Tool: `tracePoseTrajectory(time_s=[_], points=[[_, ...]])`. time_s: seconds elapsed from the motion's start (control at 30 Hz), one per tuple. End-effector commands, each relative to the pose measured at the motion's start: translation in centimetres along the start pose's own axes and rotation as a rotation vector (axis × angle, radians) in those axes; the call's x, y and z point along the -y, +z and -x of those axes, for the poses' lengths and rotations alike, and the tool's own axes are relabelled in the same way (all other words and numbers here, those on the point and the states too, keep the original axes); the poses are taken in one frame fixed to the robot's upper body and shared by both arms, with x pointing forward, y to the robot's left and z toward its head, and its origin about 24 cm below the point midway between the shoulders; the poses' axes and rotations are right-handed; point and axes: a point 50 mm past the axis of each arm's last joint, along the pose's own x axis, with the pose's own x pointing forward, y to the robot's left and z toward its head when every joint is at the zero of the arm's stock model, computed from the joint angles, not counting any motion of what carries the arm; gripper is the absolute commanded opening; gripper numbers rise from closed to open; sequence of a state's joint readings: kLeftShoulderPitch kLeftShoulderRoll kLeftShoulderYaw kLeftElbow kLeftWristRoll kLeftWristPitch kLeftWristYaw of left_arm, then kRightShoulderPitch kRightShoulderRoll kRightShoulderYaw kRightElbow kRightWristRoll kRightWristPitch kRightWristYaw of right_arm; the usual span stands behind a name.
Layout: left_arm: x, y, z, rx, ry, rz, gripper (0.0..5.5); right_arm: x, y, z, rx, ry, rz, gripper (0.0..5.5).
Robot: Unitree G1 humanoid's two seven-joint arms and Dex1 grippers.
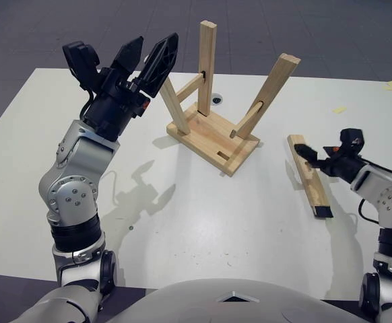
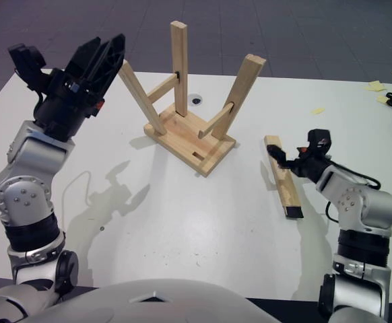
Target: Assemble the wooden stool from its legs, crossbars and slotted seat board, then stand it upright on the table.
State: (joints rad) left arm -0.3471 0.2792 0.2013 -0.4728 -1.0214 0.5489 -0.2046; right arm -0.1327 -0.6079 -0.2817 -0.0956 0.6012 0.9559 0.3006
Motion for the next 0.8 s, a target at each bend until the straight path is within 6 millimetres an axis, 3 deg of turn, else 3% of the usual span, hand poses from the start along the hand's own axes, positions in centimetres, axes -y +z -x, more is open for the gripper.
tracePoseTrajectory(time_s=[0.03,0.2,0.7,0.8], points=[[0.2,-0.2,0.0,-0.011,0.004,-0.003,5.4,0.3,-2.2,0.4,-0.129,-0.062,0.093,5.39],[0.2,-0.3,0.1,-0.019,0.01,-0.003,5.4,0.5,-3.2,0.9,-0.212,-0.117,0.139,4.58],[0.2,-0.6,0.3,-0.013,0.026,-0.007,5.4,0.6,-3.1,0.7,-0.251,-0.121,0.194,2.28],[0.1,-0.6,0.3,-0.014,0.027,-0.007,5.4,0.6,-3.0,0.6,-0.249,-0.121,0.198,2.08]])
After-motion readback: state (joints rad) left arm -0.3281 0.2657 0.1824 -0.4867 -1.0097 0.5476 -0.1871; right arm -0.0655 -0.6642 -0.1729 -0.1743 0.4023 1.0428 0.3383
